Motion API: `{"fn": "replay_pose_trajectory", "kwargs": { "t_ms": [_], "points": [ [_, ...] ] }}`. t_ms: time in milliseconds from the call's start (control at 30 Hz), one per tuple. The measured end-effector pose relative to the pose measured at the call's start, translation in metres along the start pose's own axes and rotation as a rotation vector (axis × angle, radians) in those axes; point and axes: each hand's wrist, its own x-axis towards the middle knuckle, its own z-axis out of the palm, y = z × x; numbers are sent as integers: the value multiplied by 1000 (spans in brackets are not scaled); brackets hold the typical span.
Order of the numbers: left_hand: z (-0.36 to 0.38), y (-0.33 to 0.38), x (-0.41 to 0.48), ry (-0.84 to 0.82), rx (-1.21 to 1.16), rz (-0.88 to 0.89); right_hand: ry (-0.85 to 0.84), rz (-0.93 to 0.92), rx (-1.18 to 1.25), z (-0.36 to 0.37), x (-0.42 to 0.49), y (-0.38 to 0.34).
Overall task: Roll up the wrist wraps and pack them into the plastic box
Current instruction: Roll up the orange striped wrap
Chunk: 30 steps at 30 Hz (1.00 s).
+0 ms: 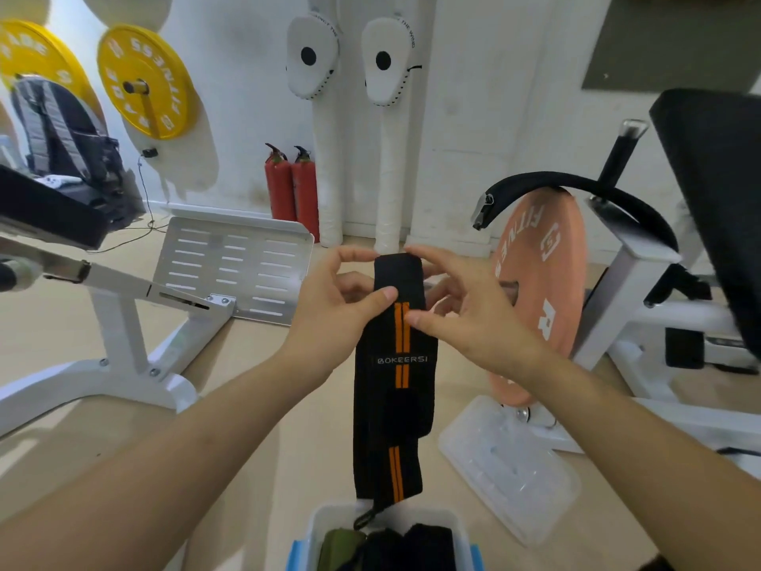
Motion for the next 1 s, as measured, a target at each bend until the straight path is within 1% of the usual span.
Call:
{"fn": "replay_pose_trajectory", "kwargs": {
  "t_ms": [67, 133, 200, 267, 333, 400, 500, 533, 600, 700, 767, 833, 867, 933, 1000],
  "points": [
    [0, 3, 0, 24, -34, -46, -72, 39, -20, 0, -1, 0],
    [0, 7, -1, 12, -72, -96, -111, 62, -4, 1, -3, 0],
    [-1, 9, -2, -17, -95, -116, -94, 61, 9, 3, -3, 1],
    [-3, 11, -2, -30, -33, -95, -81, 64, 41, 3, -3, 2],
    [-7, 9, -1, -4, 148, -17, -79, 73, 95, 2, -5, 3],
    [-11, 8, -1, -3, 358, 114, -66, 67, 113, 1, -5, 2],
    [-18, 9, -1, -113, 619, 387, -68, 65, 133, -1, -5, 0],
    [-19, 8, -1, -148, 699, 449, -79, 62, 133, -1, -5, 0],
    [-21, 9, 0, -178, 784, 471, -102, 45, 124, 2, -6, 0],
    [-19, 13, 1, -221, 769, 390, -108, 34, 120, 3, -8, -2],
    [-16, 17, -1, -238, 695, 264, -119, 49, 118, 3, -10, -4],
    [-13, 19, 0, -212, 573, 101, -106, 62, 78, 5, -10, -5],
    [-13, 17, 1, -175, 516, 27, -58, 58, 22, 8, -10, -3],
    [-11, 15, 2, -79, 412, -90, 91, 61, -131, 13, -8, 2],
    [-9, 13, 2, 15, 295, -171, 191, 99, -163, 19, -8, 3]
  ]
}}
